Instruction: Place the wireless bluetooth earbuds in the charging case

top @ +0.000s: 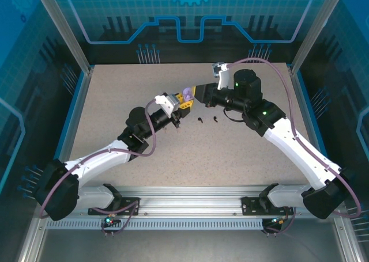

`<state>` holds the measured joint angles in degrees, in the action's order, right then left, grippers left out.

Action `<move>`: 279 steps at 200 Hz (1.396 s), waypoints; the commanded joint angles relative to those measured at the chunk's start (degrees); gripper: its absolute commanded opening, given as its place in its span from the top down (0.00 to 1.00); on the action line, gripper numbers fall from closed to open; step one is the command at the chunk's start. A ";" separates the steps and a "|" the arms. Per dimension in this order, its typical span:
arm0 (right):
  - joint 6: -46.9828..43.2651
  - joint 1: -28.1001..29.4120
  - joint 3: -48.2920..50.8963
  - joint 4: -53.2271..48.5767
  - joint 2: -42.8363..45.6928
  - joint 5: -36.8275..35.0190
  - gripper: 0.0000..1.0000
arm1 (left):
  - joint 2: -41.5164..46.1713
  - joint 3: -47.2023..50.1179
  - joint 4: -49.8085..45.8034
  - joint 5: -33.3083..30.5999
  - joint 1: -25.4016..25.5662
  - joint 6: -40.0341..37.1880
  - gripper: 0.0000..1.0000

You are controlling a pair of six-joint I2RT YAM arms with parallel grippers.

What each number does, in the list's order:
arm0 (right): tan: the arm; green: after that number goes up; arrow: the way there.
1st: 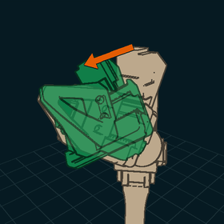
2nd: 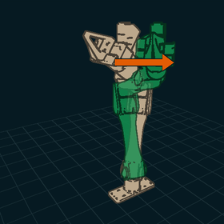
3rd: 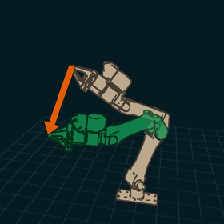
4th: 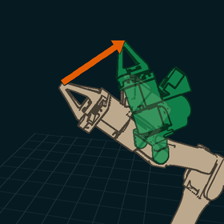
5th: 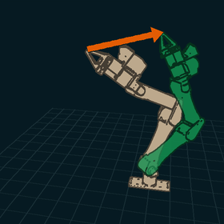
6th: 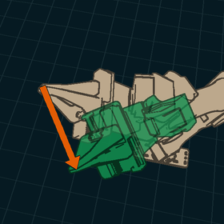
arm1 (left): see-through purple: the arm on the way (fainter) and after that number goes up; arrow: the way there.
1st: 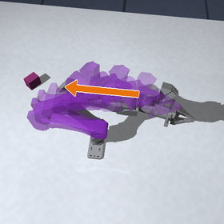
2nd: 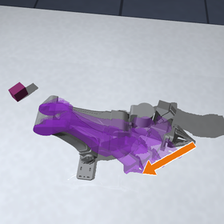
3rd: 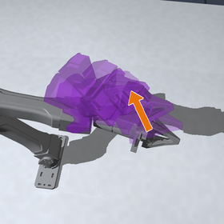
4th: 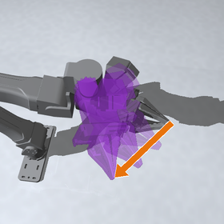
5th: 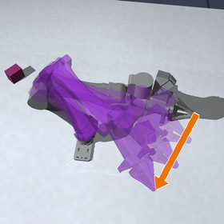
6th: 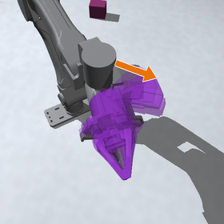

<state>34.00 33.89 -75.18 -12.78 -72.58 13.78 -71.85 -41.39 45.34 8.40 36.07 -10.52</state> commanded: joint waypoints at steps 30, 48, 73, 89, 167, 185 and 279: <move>-0.78 0.96 2.18 1.61 0.71 0.35 0.79 | -0.35 -2.28 1.48 0.91 0.46 -0.42 1.00; -0.97 0.96 2.40 1.65 0.75 -0.03 0.79 | -0.33 -2.23 1.44 1.00 0.50 -0.46 1.00; -2.02 0.90 2.40 1.53 0.48 0.29 0.79 | -0.24 -2.23 1.45 0.83 0.59 -0.45 1.00; -3.47 0.90 2.07 0.78 0.12 0.99 0.79 | -0.39 -2.29 1.58 0.82 0.62 -0.28 1.00; -3.60 0.75 -0.08 -1.37 -0.07 0.20 0.52 | -0.84 -2.12 1.51 0.75 0.59 -0.11 1.00; -3.00 0.01 -1.14 -1.88 1.22 0.07 0.43 | -1.00 -1.78 1.57 0.56 0.64 -0.11 1.00; -2.61 -4.85 -17.68 -21.30 -7.83 -1.99 0.56 | 0.00 1.86 -1.79 3.60 0.67 1.95 1.00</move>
<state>31.57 29.98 -86.83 -24.62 -74.13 11.86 -72.66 -40.58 44.36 9.06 36.18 -10.37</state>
